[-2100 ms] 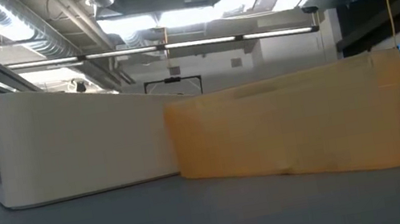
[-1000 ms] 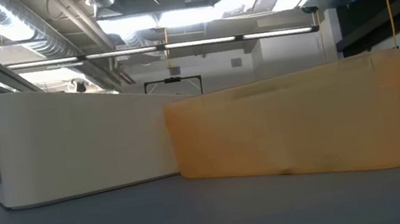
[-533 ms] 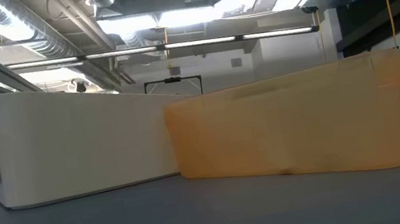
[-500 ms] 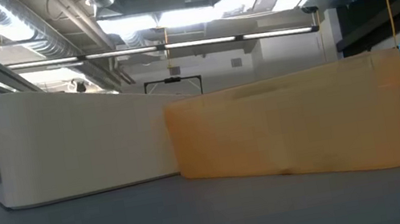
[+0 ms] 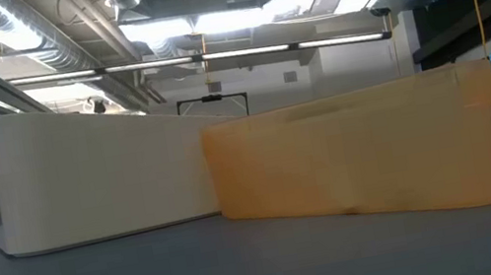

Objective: Sort silverware by color (type)
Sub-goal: Put the yellow knife into the blue bin

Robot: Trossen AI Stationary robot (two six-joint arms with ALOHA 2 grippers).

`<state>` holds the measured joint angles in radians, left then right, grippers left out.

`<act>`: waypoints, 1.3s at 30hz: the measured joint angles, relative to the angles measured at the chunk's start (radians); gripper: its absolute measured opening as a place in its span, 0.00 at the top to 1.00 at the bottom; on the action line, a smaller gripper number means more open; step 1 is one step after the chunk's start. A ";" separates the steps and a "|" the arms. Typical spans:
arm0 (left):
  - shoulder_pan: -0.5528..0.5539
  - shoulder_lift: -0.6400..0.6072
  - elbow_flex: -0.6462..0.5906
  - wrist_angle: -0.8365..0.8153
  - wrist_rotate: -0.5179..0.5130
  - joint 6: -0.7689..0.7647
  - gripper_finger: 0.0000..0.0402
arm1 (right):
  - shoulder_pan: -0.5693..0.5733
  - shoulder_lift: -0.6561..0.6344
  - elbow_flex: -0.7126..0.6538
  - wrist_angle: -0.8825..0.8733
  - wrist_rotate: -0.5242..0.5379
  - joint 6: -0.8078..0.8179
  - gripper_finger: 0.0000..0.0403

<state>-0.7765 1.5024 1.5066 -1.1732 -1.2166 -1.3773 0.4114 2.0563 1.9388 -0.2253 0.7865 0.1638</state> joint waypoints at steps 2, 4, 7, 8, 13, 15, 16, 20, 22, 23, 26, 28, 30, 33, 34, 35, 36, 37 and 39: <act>0.000 0.000 0.000 0.000 -0.002 0.009 0.69 | 0.000 0.000 0.000 0.000 0.000 0.000 0.92; 0.000 0.000 0.000 0.002 -0.010 0.024 0.69 | 0.000 0.000 0.000 0.000 0.000 0.000 0.92; -0.001 0.000 0.000 0.005 -0.011 0.024 0.71 | 0.000 0.000 0.000 0.000 0.000 0.000 0.92; -0.001 0.000 0.000 0.006 -0.011 0.024 0.73 | 0.000 0.000 0.000 0.000 0.000 0.000 0.92; 0.000 0.001 0.000 0.011 -0.025 0.024 0.82 | 0.000 0.000 0.000 0.001 -0.001 -0.003 0.92; 0.000 0.001 0.000 0.011 -0.029 0.025 0.84 | 0.000 0.001 0.000 0.001 -0.001 -0.003 0.92; 0.000 0.001 0.000 0.011 -0.031 0.032 0.85 | 0.000 0.001 0.000 0.001 0.000 -0.003 0.92; 0.000 0.001 0.000 0.005 -0.034 0.054 0.87 | 0.000 0.001 0.000 0.001 -0.001 0.000 0.93; -0.001 0.001 0.000 0.005 -0.034 0.055 0.87 | 0.000 0.001 0.000 0.000 -0.001 0.000 0.93; -0.001 0.001 0.000 0.005 -0.034 0.055 0.87 | 0.000 0.001 0.000 0.000 -0.004 0.000 0.93; -0.001 0.001 0.000 0.004 -0.031 0.055 0.87 | 0.000 0.001 0.000 -0.001 -0.018 0.000 0.93; -0.001 0.001 0.000 0.004 -0.029 0.055 0.88 | 0.000 0.001 0.000 -0.004 -0.019 -0.002 0.93; -0.001 0.001 0.000 0.005 -0.022 0.055 0.88 | 0.000 0.001 0.000 -0.008 -0.021 -0.004 0.93; -0.001 0.001 0.000 0.005 -0.019 0.063 0.88 | 0.000 0.001 0.000 -0.010 -0.034 -0.004 0.93; -0.001 0.001 0.000 0.006 -0.019 0.083 0.88 | 0.000 0.001 0.000 -0.010 -0.034 -0.006 0.93; -0.001 0.001 0.000 0.006 -0.019 0.104 0.88 | -0.001 0.001 0.000 -0.010 -0.034 -0.011 0.93; -0.001 0.001 0.000 0.006 -0.019 0.112 0.88 | -0.002 0.001 0.000 -0.010 -0.035 -0.012 0.93; -0.001 0.001 0.000 0.006 -0.018 0.112 0.88 | -0.005 0.001 0.000 -0.010 -0.036 -0.014 0.93; 0.000 0.001 0.000 0.006 -0.009 0.108 0.88 | -0.007 0.001 0.000 -0.011 -0.040 -0.013 0.93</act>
<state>-0.7765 1.5032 1.5066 -1.1675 -1.2261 -1.2690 0.4042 2.0571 1.9385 -0.2367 0.7461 0.1509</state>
